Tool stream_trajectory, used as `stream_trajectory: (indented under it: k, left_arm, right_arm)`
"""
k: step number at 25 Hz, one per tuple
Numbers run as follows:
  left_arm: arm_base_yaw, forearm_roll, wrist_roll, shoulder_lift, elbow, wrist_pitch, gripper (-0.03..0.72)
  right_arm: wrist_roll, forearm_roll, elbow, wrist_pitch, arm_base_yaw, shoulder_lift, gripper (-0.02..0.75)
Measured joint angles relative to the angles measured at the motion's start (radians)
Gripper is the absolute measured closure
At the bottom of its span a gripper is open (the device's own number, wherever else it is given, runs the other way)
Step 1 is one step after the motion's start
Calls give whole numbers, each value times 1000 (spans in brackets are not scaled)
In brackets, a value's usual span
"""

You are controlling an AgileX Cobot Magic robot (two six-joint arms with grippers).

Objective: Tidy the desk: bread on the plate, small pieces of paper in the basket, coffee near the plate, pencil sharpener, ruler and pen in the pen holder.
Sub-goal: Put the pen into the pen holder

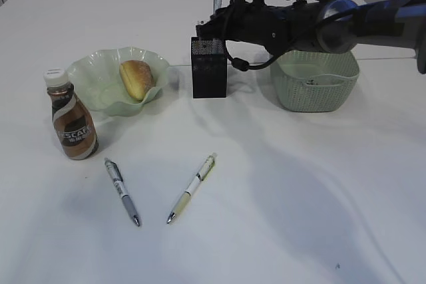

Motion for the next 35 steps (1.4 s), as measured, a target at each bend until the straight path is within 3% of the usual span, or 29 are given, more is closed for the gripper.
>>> stream_trajectory:
  k: [7, 11, 16, 23, 27, 33, 35]
  left_arm:
    - [0, 0, 0, 0, 0, 0, 420]
    - [0, 0, 0, 0, 0, 0, 420]
    - [0, 2, 0, 0, 0, -2, 420]
    - [0, 34, 0, 0, 0, -2, 420]
    - [0, 38, 0, 0, 0, -2, 420]
    - [0, 39, 0, 0, 0, -2, 420]
    - [0, 40, 0, 0, 0, -2, 420]
  right_arm:
    - [0, 0, 0, 21, 0, 0, 545]
    - [0, 0, 0, 39, 0, 0, 438]
    - [-2, 5, -5, 73, 0, 0, 407]
    - [-2, 8, -149, 352, 0, -11, 403]
    - [-2, 11, -311, 638, 0, -27, 403]
    - [12, 38, -439, 960, 0, -27, 403]
    - [18, 38, -486, 1130, 0, -29, 403]
